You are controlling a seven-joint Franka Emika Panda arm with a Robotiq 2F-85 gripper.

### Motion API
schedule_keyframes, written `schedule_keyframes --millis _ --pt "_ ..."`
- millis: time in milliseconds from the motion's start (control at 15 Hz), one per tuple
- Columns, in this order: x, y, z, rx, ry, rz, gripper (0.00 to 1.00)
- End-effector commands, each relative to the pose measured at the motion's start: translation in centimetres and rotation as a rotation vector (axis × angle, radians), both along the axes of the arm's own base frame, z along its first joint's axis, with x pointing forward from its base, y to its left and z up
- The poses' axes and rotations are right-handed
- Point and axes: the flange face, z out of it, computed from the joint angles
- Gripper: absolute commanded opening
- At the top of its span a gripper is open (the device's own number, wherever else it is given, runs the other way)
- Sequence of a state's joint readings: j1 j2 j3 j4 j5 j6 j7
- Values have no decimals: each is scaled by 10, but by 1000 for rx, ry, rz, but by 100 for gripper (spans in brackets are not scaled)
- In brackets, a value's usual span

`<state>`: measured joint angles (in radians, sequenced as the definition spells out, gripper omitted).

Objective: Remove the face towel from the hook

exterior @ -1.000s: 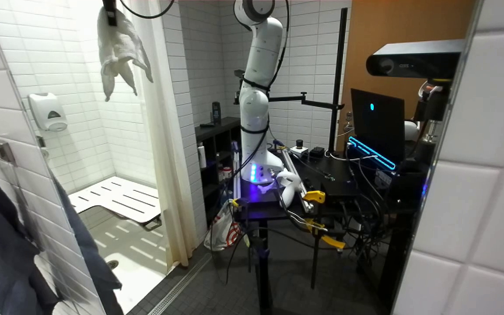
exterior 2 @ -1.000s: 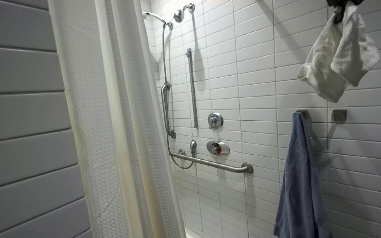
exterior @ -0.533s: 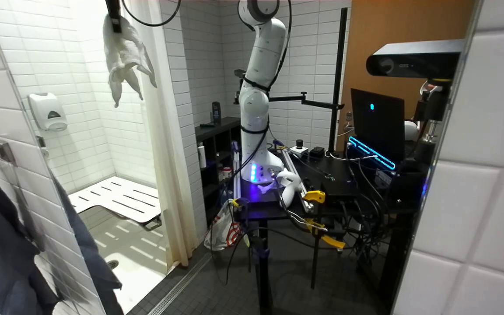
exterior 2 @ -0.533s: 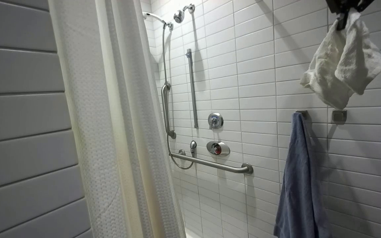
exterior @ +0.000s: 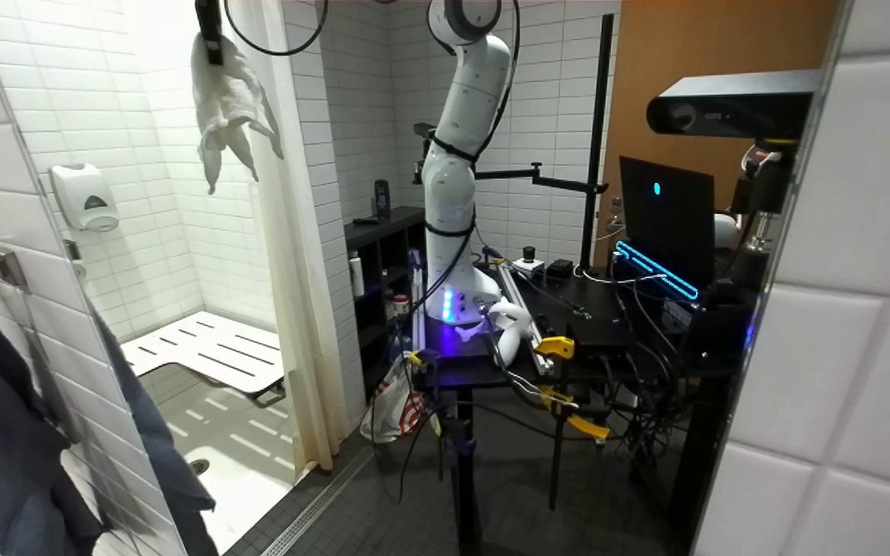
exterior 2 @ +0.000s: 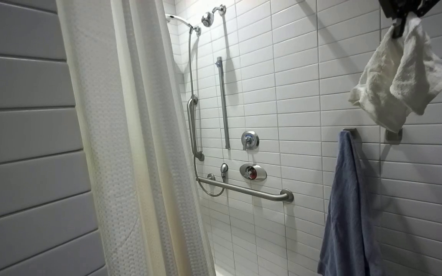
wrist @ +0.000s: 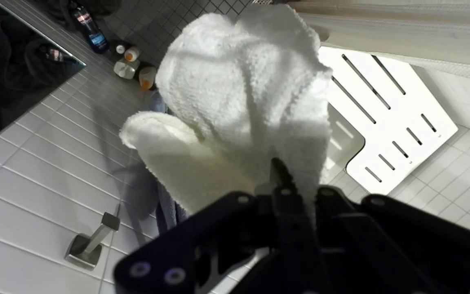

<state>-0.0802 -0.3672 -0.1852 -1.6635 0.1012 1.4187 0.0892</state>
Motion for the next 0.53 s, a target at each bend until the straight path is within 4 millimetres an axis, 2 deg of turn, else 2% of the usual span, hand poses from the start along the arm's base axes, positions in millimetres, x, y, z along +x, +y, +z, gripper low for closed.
schedule_keyframes --millis 0,467 --pt "-7 3 -1 -14 -21 5 1" --pt "-9 4 -6 -15 -28 10 1"
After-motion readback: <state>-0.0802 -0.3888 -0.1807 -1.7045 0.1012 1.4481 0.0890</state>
